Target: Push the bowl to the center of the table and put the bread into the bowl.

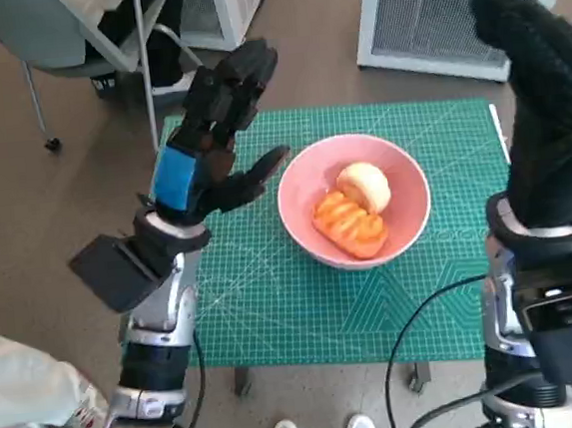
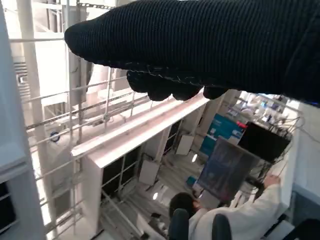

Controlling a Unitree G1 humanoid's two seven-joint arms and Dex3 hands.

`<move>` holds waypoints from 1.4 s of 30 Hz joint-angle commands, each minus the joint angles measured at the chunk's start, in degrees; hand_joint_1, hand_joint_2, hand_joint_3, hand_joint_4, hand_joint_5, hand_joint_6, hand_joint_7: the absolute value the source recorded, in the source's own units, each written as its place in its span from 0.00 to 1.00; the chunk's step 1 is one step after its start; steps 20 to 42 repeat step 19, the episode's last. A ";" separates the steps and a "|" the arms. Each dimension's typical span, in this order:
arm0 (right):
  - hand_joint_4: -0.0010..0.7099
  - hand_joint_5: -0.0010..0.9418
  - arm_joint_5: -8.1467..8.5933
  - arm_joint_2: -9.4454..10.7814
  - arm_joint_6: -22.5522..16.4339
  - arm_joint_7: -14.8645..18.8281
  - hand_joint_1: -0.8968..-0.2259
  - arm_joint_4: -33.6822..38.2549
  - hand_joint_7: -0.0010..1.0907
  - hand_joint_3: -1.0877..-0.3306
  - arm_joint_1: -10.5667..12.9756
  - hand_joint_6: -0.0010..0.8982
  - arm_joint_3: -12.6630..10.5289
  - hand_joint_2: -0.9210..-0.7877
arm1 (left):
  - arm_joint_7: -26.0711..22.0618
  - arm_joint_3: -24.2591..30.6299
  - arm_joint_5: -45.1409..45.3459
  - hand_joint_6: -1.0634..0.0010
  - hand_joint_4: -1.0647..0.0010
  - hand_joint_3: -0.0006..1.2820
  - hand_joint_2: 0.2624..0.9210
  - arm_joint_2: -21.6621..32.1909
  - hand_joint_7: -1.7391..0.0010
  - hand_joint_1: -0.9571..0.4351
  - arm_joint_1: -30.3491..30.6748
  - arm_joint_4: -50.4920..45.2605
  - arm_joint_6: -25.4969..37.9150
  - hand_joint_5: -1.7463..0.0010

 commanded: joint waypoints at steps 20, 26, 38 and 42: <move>0.60 0.01 4.49 -0.97 0.47 3.82 0.73 3.52 0.65 0.75 -0.32 0.13 0.90 0.00 | -0.77 1.18 -2.70 1.00 0.78 0.31 1.00 -2.56 0.54 0.42 2.14 -6.24 4.54 0.94; 0.60 0.01 4.49 -0.97 0.47 3.82 0.73 3.52 0.65 0.75 -0.32 0.13 0.90 0.00 | -0.77 1.18 -2.70 1.00 0.78 0.31 1.00 -2.56 0.54 0.42 2.14 -6.24 4.54 0.94; 0.60 0.01 4.49 -0.97 0.47 3.82 0.73 3.52 0.65 0.75 -0.32 0.13 0.90 0.00 | -0.77 1.18 -2.70 1.00 0.78 0.31 1.00 -2.56 0.54 0.42 2.14 -6.24 4.54 0.94; 0.60 0.01 4.49 -0.97 0.47 3.82 0.73 3.52 0.65 0.75 -0.32 0.13 0.90 0.00 | -0.77 1.18 -2.70 1.00 0.78 0.31 1.00 -2.56 0.54 0.42 2.14 -6.24 4.54 0.94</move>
